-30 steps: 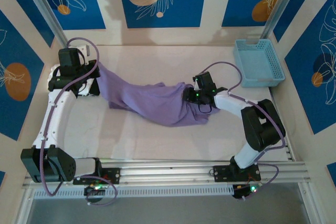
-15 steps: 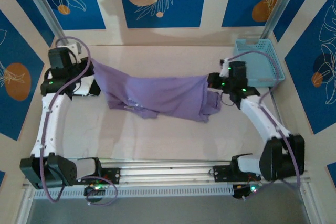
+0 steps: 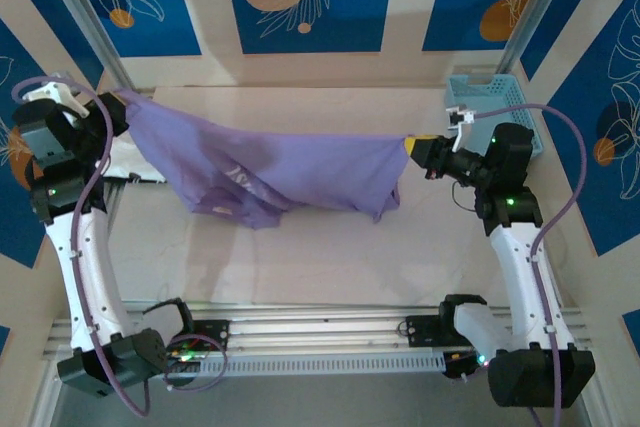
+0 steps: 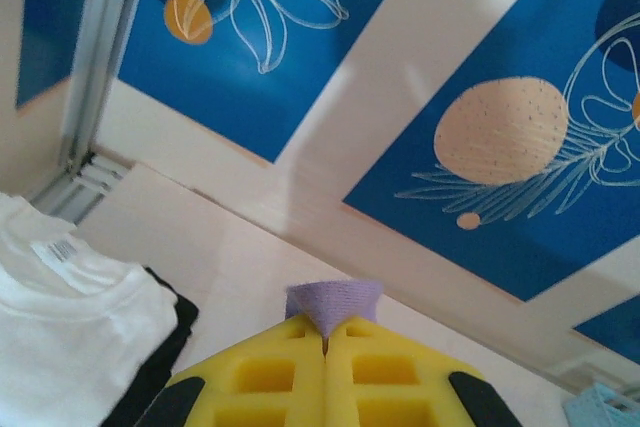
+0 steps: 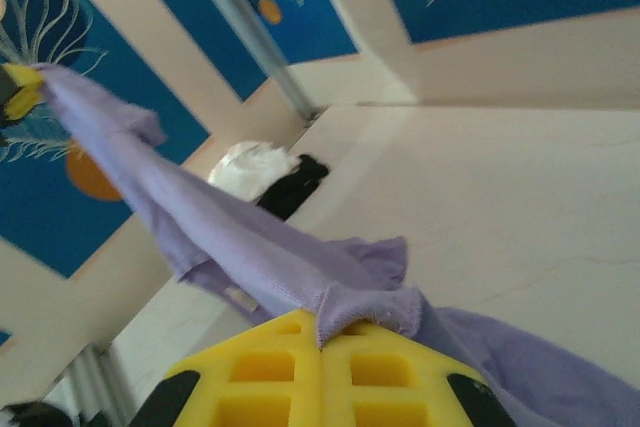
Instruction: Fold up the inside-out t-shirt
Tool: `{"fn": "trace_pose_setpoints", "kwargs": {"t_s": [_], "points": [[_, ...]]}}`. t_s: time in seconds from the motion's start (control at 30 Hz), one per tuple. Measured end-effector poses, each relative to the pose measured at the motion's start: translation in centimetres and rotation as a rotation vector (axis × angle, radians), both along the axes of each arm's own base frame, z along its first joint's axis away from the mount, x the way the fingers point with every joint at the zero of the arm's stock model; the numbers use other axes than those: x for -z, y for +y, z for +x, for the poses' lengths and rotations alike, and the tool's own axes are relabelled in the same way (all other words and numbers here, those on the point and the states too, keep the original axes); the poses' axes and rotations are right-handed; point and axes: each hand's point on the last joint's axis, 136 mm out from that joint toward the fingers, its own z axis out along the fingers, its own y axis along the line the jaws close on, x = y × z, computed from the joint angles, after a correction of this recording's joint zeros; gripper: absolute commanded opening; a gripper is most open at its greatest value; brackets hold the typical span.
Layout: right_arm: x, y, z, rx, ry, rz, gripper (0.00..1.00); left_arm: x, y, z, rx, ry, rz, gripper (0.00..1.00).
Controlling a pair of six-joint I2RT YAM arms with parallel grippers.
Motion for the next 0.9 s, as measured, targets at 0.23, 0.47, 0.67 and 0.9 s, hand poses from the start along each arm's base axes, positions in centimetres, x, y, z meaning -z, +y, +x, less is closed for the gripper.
{"fn": "trace_pose_setpoints", "kwargs": {"t_s": [0.23,0.47,0.67,0.9], "points": [[7.8,2.9,-0.5,-0.142,0.277,0.046,0.00,7.2,-1.4,0.6,0.064,0.135,-0.072,0.00],[7.7,1.0,1.1,-0.046,0.333,0.039,0.00,7.6,-2.0,0.7,0.087,0.135,-0.078,0.00],[-0.2,-2.3,2.7,0.090,0.147,0.023,0.00,2.9,-2.1,0.5,0.084,0.041,-0.065,0.00],[-12.8,-4.2,-0.9,0.211,-0.156,-0.016,0.00,-9.1,-3.3,-2.7,0.092,-0.216,-0.001,0.00]]}}
